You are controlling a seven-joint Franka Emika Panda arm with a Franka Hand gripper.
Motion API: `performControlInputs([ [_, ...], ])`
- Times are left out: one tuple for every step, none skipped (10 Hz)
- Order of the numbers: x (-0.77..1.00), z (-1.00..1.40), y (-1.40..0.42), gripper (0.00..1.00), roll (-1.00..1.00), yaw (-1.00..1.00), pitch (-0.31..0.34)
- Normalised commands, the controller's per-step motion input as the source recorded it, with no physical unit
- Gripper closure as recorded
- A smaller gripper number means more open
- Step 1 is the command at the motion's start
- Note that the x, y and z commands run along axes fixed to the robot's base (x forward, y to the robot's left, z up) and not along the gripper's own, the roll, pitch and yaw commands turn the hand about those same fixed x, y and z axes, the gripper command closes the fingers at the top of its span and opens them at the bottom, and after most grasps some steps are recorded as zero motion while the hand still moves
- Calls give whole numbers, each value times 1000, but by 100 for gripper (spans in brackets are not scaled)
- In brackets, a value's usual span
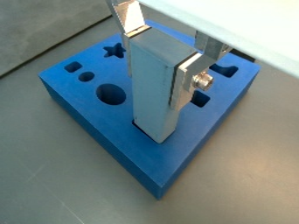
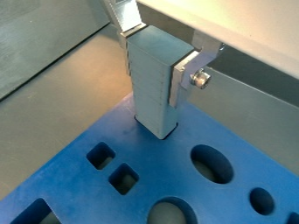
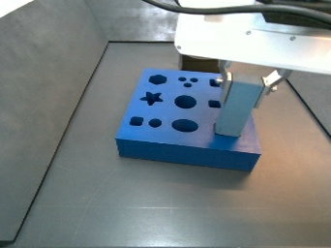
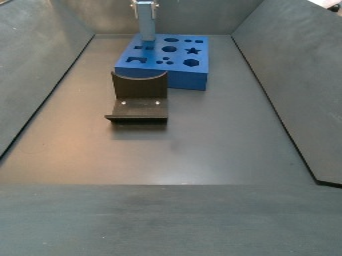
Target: Insert the rectangle object.
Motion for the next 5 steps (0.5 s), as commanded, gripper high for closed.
performControlInputs([
  [149, -531, 20, 100, 0, 106, 0],
  [0, -840, 0, 100, -4, 37, -34],
  [0, -686, 0, 100, -20, 0, -37],
  [0, -231, 37, 100, -180, 0, -76],
  [0, -40, 0, 100, -16, 0, -9],
])
